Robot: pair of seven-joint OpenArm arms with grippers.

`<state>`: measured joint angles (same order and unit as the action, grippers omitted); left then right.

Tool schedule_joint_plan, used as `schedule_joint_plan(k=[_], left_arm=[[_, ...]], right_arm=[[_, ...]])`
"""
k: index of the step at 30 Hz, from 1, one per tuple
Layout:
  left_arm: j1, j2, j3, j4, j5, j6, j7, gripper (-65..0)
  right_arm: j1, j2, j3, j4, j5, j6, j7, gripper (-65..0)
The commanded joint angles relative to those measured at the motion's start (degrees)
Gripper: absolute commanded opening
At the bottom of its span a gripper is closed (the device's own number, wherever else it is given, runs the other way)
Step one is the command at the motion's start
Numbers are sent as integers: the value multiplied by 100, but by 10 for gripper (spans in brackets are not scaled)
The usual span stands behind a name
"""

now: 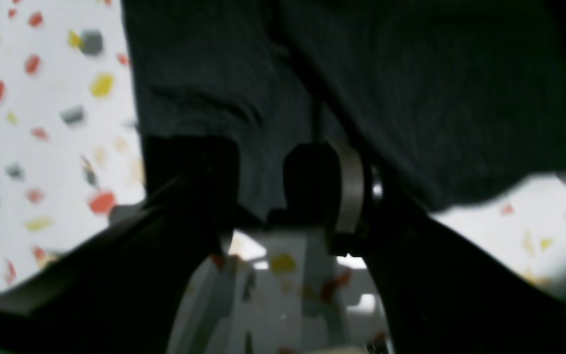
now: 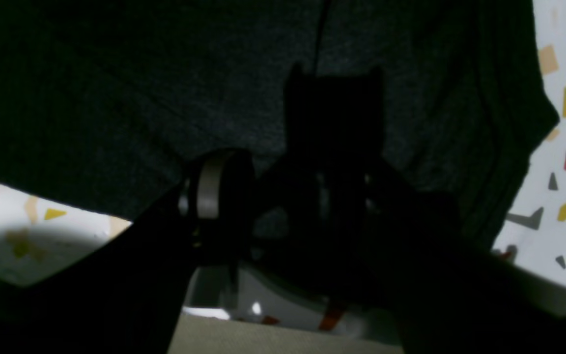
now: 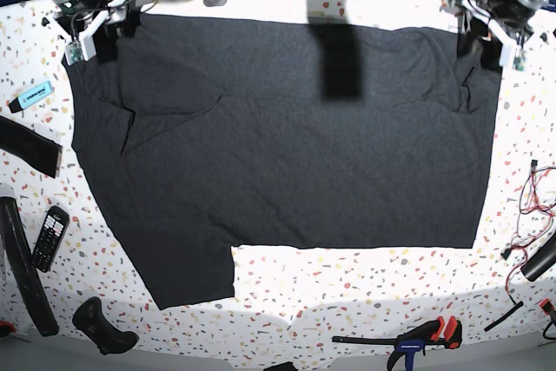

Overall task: Fold the T-shirt properly
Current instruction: 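Hold the shirt edge with both grippers and smooth it flat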

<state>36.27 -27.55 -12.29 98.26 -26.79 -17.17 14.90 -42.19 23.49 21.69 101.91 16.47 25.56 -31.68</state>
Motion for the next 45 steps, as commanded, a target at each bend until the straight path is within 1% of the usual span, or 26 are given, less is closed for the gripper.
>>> schedule_joint_plan(k=[1,3,6,9,11,14,18,20,23,24,32,34,42,45], left_arm=[[-24,-83,-48,96,-31,-22,-125,-388],[-122,-33,-46,94,-26,-24,-125,-388],[-267,188,-46,-85,59,-22,-151,-388],[-433,487,-42,-702,608,-15,-330,-388],[-485,592,-44,-1130,772,0,-426,-388],[-330,581,-44,-1217,603,-2,-249,-388],[109,562,-87,-673,581,-2,-254,-388],[306,562,-144,-378,625,-2,-251,-388],[490,562,-203,-125,861,2,-251,-388],[522,564,-203,-114,942,2,-247,-388],[662,564,-203,-114,938,7,-76,-388],[662,564,-203,-114,938,70,13,-388],[675,562,-203,-79,940,87,15,-388],[675,562,-203,-76,940,87,15,-388]], right_arm=[[-70,87,37,15,-107,-68,-236,-349],[-70,146,37,15,-109,-70,-234,-349],[-70,223,37,15,-114,-70,-236,-349],[-72,260,37,15,-129,-68,-236,-349],[-72,306,37,15,-131,-70,-251,-349],[-74,391,37,15,-129,-68,-365,-349],[-92,468,37,15,-127,-66,-439,-350],[-149,479,37,20,-129,-66,-437,-350],[-254,479,37,55,-129,-66,-435,-350],[-291,479,37,74,-129,-66,-435,-350],[-531,481,37,203,-133,-63,-437,-350],[-544,479,39,203,-175,-66,-461,-350],[-544,479,44,319,-260,-68,-466,-350],[-546,476,44,444,-260,-68,-551,-350]])
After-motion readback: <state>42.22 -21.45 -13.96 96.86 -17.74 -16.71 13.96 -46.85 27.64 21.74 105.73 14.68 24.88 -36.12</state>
